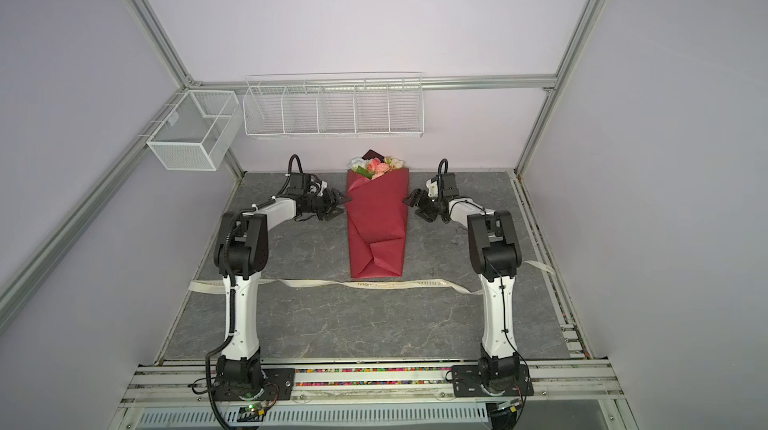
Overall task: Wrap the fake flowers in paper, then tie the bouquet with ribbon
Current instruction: 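Close both grippers onto the wrap near the flowers from either side, then hold the red wrap with both grippers and slide it toward the robot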
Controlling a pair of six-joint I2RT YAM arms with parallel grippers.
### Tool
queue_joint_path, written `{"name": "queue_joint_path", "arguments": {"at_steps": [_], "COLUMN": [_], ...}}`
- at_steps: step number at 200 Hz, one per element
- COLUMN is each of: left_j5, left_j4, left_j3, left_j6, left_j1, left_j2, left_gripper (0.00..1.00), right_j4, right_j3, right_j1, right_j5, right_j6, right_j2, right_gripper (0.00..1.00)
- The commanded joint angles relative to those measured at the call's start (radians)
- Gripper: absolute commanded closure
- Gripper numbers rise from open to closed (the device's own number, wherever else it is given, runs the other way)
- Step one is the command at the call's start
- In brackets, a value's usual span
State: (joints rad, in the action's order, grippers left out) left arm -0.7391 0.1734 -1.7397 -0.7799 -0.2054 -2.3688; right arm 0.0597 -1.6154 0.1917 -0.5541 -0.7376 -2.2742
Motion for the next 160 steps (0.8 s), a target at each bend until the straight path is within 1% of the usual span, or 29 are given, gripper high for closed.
{"name": "queue_joint_path", "arguments": {"at_steps": [1,33,59,61,68,109,142,160], "left_j5": [-0.029,-0.053,-0.062,-0.062,-0.067,-0.086,-0.103,-0.105], "left_j4": [0.031,0.024,0.004,0.001,-0.005,-0.050,-0.114,-0.130], "left_j3": [-0.088,-0.158,-0.192,-0.193,-0.200,-0.236,-0.244,-0.247], "left_j6": [-0.010,-0.032,-0.051,-0.054,-0.061,-0.101,-0.149,-0.159], "left_j1": [-0.008,-0.008,-0.011,-0.012,-0.012,-0.027,-0.035,-0.035], "left_j2": [-0.055,-0.124,-0.168,-0.172,-0.181,-0.231,-0.246,-0.236], "left_gripper": [0.35,0.38,0.41,0.42,0.43,0.50,0.61,0.69], "right_j4": [-0.012,-0.024,-0.035,-0.035,-0.034,-0.030,-0.060,-0.080], "right_j3": [-0.084,-0.195,-0.254,-0.258,-0.272,-0.369,-0.414,-0.431], "right_j1": [0.008,0.008,0.008,0.032,0.037,0.050,0.054,0.054], "right_j5": [-0.020,-0.067,-0.076,-0.078,-0.082,-0.135,-0.165,-0.179], "right_j6": [-0.035,-0.071,-0.087,-0.089,-0.091,-0.110,-0.148,-0.167], "right_j2": [-0.066,-0.172,-0.222,-0.227,-0.240,-0.320,-0.359,-0.356], "right_gripper": [0.19,0.14,0.14,0.14,0.14,0.19,0.25,0.35]}}
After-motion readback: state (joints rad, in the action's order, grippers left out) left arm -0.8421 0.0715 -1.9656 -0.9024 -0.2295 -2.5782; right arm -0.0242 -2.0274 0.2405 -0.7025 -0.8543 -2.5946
